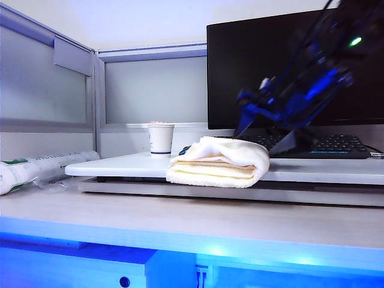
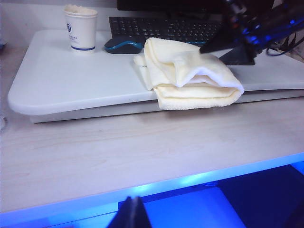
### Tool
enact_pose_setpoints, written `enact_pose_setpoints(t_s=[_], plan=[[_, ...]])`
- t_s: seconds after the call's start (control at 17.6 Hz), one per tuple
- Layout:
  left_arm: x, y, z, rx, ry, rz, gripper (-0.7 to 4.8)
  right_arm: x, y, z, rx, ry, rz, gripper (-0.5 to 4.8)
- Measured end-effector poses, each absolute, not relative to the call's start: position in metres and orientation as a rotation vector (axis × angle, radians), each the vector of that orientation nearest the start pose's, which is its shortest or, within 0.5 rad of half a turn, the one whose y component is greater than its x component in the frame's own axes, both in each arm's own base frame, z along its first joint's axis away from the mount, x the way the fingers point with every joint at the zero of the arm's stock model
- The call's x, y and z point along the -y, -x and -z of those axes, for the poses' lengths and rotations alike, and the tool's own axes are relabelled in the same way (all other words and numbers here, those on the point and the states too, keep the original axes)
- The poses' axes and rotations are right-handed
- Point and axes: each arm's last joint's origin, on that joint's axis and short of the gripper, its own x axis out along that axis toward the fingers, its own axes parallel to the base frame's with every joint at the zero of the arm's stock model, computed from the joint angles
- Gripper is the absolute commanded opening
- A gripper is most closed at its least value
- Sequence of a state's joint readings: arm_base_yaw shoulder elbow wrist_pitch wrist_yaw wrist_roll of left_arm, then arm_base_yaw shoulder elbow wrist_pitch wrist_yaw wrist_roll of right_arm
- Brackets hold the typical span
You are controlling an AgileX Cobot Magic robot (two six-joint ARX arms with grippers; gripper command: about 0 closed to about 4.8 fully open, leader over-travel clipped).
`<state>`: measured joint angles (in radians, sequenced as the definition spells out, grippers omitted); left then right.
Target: Wipe the tabletop with a clean cloth to remove dust and stains.
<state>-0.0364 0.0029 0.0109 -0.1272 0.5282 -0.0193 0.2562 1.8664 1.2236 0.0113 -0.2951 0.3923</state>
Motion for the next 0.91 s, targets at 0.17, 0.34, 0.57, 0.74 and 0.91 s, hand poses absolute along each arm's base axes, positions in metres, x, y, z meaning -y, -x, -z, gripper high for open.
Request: enact_pose_setpoints(t_s=[0.17,0.34,0.57,0.74,0.91], plan=[[0.018,-0.092,-0.155,-0.123,0.048,0.563,-0.05,-0.125,-0.401,-0.187,-0.738,-0.354,-0.377,4.79],[0.018,-0.092,-0.155,-0.123,0.048,0.563,-0.05,-0.126,-0.406,-0.180,-0.729,-0.340,-0.360,4.79],[0.018,-0.092,-0.155,-0.123,0.048,0.563,-0.05,-0.128,-0.406,-0.179,-0.726,-0.322,-0.324,3.38],[0.018,-0.092,-0.155,-0.123,0.048,0.562,-0.05,-0.126,-0.406,-0.176,-0.731,-0.304,-0.268,-0.10],[0.018,-0.092,-0.155,-0.123,0.048,0.562,-0.05,-0.123,-0.406,-0.175,-0.739,-0.299,-0.259,-0.09]])
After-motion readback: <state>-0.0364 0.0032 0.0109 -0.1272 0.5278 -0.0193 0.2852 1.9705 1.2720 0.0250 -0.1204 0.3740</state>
